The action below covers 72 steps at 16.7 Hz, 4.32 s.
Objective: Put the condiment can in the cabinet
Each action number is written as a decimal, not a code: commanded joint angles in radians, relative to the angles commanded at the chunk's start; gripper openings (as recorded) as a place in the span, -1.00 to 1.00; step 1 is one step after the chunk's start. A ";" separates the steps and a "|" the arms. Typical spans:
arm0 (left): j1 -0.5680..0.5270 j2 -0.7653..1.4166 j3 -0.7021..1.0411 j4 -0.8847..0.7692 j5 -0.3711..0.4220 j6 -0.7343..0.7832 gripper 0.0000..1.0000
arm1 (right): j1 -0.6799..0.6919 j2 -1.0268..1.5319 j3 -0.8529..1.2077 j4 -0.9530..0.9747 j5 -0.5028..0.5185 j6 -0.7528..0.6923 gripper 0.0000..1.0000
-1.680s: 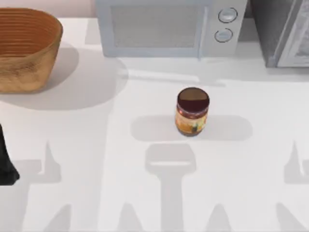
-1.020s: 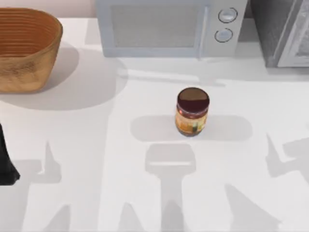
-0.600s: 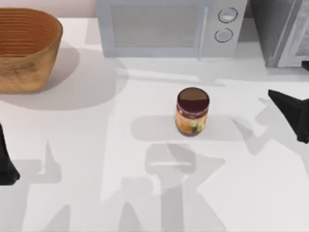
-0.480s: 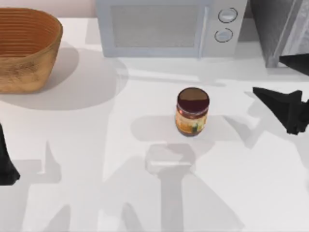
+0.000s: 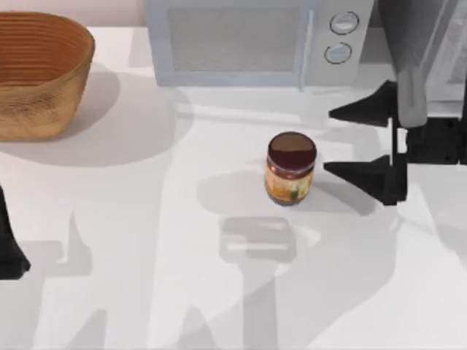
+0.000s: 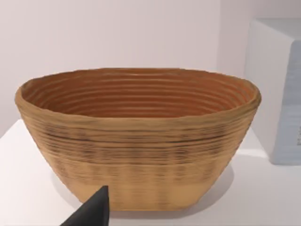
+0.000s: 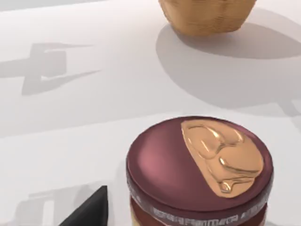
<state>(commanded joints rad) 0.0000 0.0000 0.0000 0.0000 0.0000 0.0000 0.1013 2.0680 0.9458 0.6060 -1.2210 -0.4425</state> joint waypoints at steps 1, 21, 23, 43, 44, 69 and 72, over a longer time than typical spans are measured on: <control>0.000 0.000 0.000 0.000 0.000 0.000 1.00 | 0.004 0.070 0.033 0.022 -0.038 -0.027 1.00; 0.000 0.000 0.000 0.000 0.000 0.000 1.00 | 0.119 0.371 0.178 0.340 -0.076 0.086 1.00; 0.000 0.000 0.000 0.000 0.000 0.000 1.00 | 0.148 0.384 0.182 0.390 -0.049 0.129 1.00; 0.000 0.000 0.000 0.000 0.000 0.000 1.00 | 0.157 0.387 0.183 0.405 -0.039 0.143 -1.00; 0.000 0.000 0.000 0.000 0.000 0.000 1.00 | 0.157 0.387 0.183 0.405 -0.039 0.143 -1.00; 0.000 0.000 0.000 0.000 0.000 0.000 1.00 | 0.154 -0.056 0.216 -0.061 -0.041 0.155 -1.00; 0.000 0.000 0.000 0.000 0.000 0.000 1.00 | 0.153 -0.150 0.166 -0.083 0.006 0.166 -1.00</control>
<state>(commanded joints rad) 0.0000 0.0000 0.0000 0.0000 0.0000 0.0000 0.2541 1.9178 1.1114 0.5227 -1.2148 -0.2761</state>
